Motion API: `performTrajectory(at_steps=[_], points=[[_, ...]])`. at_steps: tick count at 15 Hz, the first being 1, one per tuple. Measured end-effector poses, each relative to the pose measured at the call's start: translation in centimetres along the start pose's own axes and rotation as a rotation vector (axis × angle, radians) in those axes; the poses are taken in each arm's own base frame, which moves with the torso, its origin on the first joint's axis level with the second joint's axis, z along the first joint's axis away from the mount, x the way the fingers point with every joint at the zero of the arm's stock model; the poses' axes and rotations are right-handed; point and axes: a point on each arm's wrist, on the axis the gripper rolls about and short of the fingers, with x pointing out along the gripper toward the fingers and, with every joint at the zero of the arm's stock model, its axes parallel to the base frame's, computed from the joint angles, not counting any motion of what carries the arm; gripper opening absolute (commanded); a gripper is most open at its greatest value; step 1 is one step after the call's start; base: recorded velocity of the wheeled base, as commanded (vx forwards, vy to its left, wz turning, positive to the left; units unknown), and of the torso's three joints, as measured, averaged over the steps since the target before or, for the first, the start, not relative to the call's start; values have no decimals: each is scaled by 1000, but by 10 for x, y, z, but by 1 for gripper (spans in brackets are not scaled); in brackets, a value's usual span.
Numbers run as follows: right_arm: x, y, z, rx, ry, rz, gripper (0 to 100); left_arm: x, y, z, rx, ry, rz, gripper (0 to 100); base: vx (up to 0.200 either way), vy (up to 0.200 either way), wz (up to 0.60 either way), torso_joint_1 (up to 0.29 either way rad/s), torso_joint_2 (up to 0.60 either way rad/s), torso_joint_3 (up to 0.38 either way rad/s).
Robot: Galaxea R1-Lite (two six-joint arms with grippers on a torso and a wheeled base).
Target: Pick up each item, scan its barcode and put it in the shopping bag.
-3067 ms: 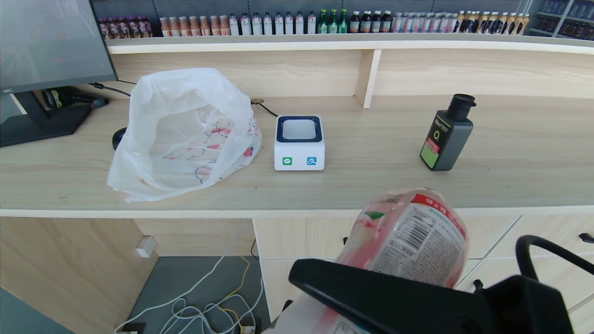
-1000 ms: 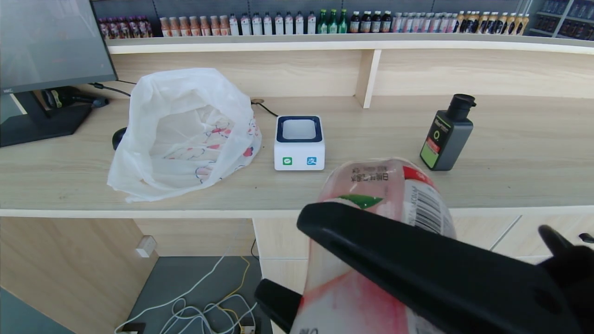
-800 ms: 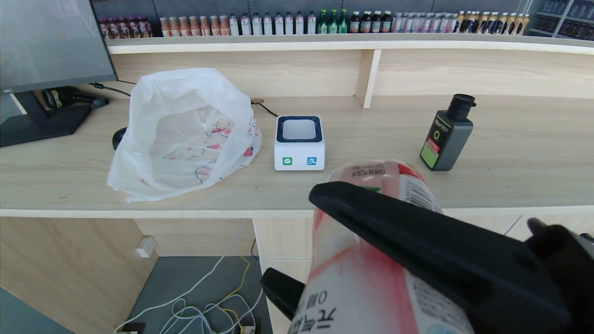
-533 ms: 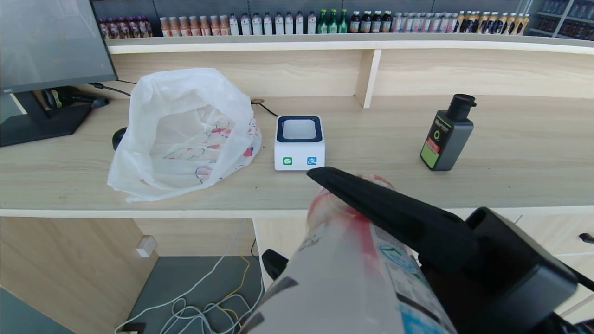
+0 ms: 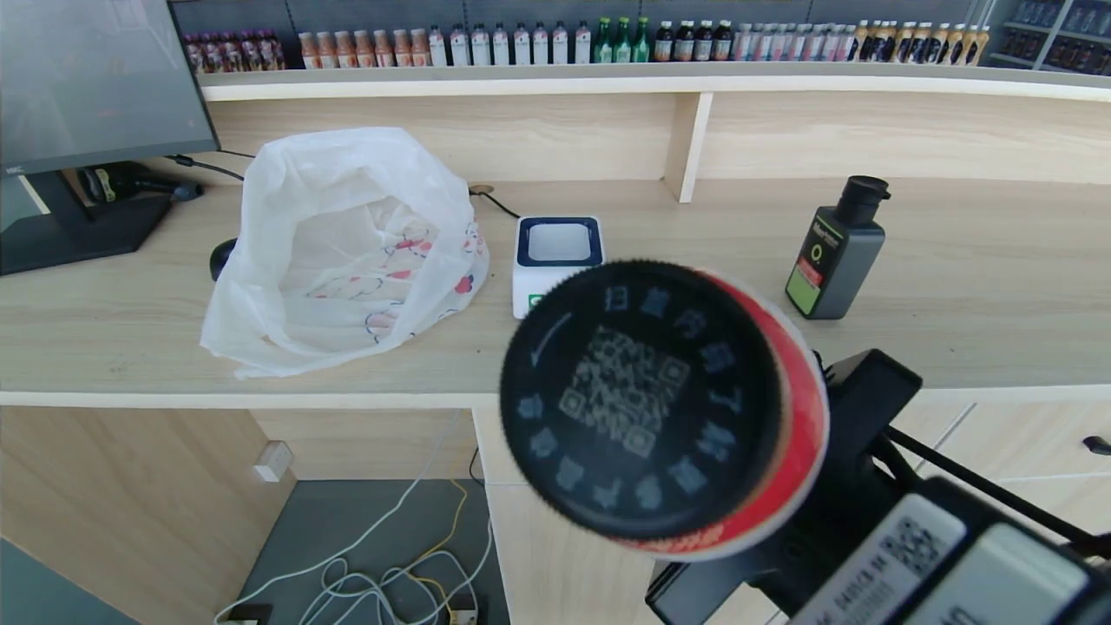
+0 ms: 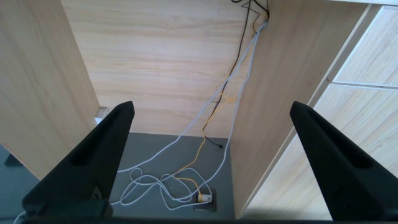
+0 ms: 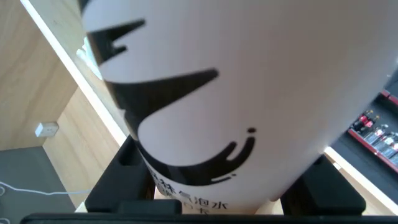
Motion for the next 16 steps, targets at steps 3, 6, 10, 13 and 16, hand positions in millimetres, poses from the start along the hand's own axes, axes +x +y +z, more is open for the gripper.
performTrajectory(at_steps=[3, 6, 10, 13, 16], points=[[10, -5, -15, 80, 38, -48, 0, 0, 0, 0, 0, 0, 0, 100, 0, 0, 0, 0, 0, 0], [22, -11, -20, 137, 40, -110, 0, 0, 0, 0, 0, 0, 0, 100, 0, 0, 0, 0, 0, 0], [38, -24, -28, 337, 49, -217, 0, 0, 0, 0, 0, 0, 0, 100, 0, 0, 0, 0, 0, 0], [45, -29, -35, 570, 50, -279, 0, 0, 0, 0, 0, 0, 0, 100, 0, 0, 0, 0, 0, 0], [51, -36, -46, 743, 34, -329, 0, 0, 0, 0, 0, 0, 0, 100, 0, 0, 0, 0, 0, 0]])
